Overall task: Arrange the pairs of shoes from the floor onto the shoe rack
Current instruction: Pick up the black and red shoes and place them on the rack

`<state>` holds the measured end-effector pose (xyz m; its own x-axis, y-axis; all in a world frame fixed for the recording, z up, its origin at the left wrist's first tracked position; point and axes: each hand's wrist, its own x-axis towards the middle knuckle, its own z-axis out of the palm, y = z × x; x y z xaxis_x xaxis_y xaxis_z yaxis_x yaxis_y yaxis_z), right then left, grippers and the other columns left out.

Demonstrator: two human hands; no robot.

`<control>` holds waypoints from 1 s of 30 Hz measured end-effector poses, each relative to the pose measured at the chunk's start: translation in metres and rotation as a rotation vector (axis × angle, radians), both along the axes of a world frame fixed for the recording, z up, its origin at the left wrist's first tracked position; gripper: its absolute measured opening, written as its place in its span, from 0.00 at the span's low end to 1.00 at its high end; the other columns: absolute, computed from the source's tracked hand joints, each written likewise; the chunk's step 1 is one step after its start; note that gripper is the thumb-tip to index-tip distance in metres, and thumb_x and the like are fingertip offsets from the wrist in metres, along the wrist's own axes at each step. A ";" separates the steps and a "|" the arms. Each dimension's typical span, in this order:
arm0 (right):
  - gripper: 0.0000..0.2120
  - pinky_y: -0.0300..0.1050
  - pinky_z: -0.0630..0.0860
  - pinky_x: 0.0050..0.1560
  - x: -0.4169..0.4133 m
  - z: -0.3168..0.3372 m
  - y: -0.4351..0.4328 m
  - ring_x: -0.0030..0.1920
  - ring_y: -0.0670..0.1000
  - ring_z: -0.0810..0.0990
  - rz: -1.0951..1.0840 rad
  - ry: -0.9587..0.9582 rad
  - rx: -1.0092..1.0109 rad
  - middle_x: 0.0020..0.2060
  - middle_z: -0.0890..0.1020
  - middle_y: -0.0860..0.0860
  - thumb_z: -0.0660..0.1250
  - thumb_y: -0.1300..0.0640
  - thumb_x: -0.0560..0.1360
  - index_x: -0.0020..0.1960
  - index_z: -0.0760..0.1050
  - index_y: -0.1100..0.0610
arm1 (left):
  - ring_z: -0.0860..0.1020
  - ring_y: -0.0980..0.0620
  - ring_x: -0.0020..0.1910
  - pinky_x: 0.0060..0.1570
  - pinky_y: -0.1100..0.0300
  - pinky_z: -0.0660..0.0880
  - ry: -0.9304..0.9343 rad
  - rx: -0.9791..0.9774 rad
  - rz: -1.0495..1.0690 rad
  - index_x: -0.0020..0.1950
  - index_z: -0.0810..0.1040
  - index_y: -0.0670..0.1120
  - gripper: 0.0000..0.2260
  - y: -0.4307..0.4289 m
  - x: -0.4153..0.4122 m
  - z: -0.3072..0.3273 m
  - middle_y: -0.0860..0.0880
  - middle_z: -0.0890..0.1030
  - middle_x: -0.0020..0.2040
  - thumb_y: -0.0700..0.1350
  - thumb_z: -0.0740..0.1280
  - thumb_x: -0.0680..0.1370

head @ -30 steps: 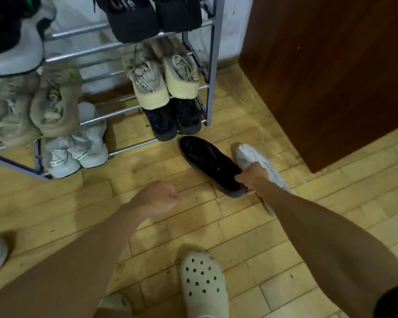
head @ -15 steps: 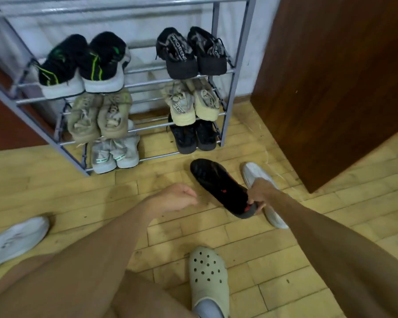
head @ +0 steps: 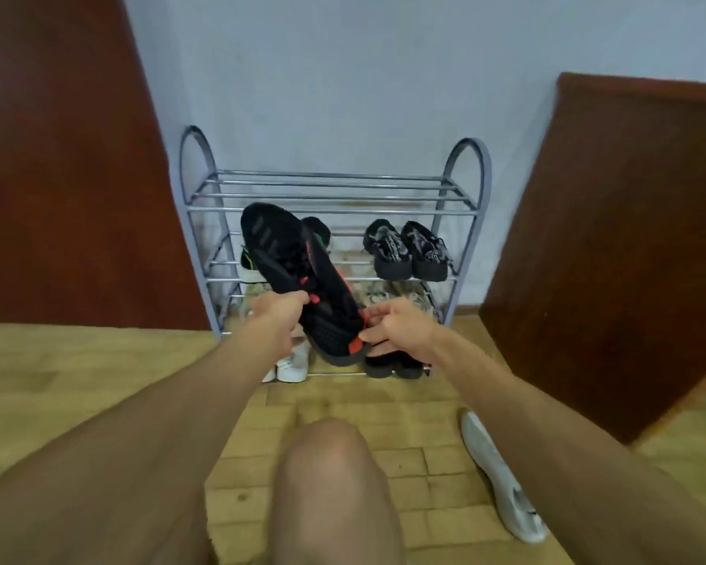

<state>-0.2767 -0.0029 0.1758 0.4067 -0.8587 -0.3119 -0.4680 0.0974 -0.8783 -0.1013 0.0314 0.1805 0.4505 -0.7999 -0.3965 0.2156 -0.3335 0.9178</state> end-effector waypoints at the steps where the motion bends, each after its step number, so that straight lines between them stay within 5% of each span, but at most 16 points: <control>1: 0.14 0.53 0.79 0.53 0.017 0.013 0.003 0.45 0.55 0.81 0.018 -0.007 -0.040 0.46 0.81 0.58 0.65 0.74 0.73 0.58 0.75 0.68 | 0.75 0.46 0.41 0.44 0.51 0.75 0.022 -0.031 0.040 0.46 0.73 0.42 0.05 0.012 0.012 0.015 0.44 0.77 0.46 0.39 0.68 0.74; 3: 0.15 0.56 0.80 0.56 0.051 0.035 0.010 0.46 0.56 0.82 0.059 -0.010 -0.129 0.45 0.81 0.57 0.66 0.75 0.72 0.58 0.75 0.67 | 0.77 0.45 0.41 0.44 0.50 0.76 0.010 -0.083 0.069 0.47 0.75 0.39 0.01 0.036 0.039 0.037 0.43 0.78 0.46 0.34 0.64 0.77; 7: 0.18 0.59 0.77 0.59 0.121 0.067 0.025 0.55 0.58 0.81 0.288 0.195 -0.362 0.56 0.82 0.55 0.67 0.64 0.73 0.62 0.74 0.59 | 0.80 0.42 0.46 0.47 0.48 0.78 -0.015 -0.175 0.173 0.62 0.74 0.35 0.13 0.078 0.102 0.055 0.38 0.80 0.54 0.33 0.65 0.77; 12: 0.17 0.50 0.70 0.64 0.204 0.083 0.067 0.62 0.57 0.76 0.507 0.358 -0.472 0.61 0.79 0.56 0.60 0.54 0.79 0.65 0.74 0.59 | 0.79 0.50 0.37 0.37 0.55 0.80 -0.089 -0.195 0.226 0.57 0.76 0.39 0.09 0.138 0.171 0.047 0.44 0.81 0.47 0.34 0.65 0.77; 16: 0.25 0.51 0.74 0.58 0.262 0.055 0.100 0.60 0.59 0.77 0.627 0.447 -0.545 0.60 0.78 0.58 0.67 0.50 0.76 0.67 0.65 0.59 | 0.80 0.46 0.47 0.44 0.53 0.80 -0.133 -0.130 0.195 0.52 0.75 0.42 0.06 0.184 0.219 0.017 0.46 0.80 0.50 0.35 0.66 0.76; 21: 0.20 0.56 0.83 0.45 0.310 -0.006 0.144 0.49 0.59 0.82 0.683 0.373 -0.342 0.47 0.80 0.53 0.71 0.52 0.72 0.59 0.66 0.49 | 0.82 0.47 0.49 0.43 0.55 0.82 -0.071 -0.044 0.179 0.65 0.72 0.40 0.17 0.236 0.271 -0.044 0.44 0.81 0.57 0.37 0.66 0.76; 27: 0.17 0.47 0.83 0.33 0.353 -0.099 0.198 0.44 0.56 0.83 0.608 0.325 -0.034 0.49 0.81 0.56 0.72 0.62 0.71 0.59 0.76 0.58 | 0.82 0.50 0.46 0.40 0.62 0.81 -0.021 0.108 0.215 0.61 0.77 0.40 0.12 0.293 0.305 -0.125 0.45 0.82 0.53 0.41 0.65 0.78; 30: 0.12 0.55 0.84 0.42 0.358 -0.153 0.218 0.47 0.58 0.85 0.575 0.355 0.086 0.49 0.84 0.57 0.70 0.64 0.71 0.54 0.77 0.58 | 0.80 0.50 0.52 0.54 0.55 0.78 0.107 0.183 0.306 0.63 0.77 0.43 0.17 0.324 0.307 -0.178 0.47 0.81 0.56 0.48 0.65 0.77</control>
<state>0.0813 0.2150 0.0229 0.6514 -0.5032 -0.5678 -0.7245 -0.1904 -0.6625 0.2059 0.3559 0.0026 0.6057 -0.5466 -0.5782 0.4224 -0.3949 0.8159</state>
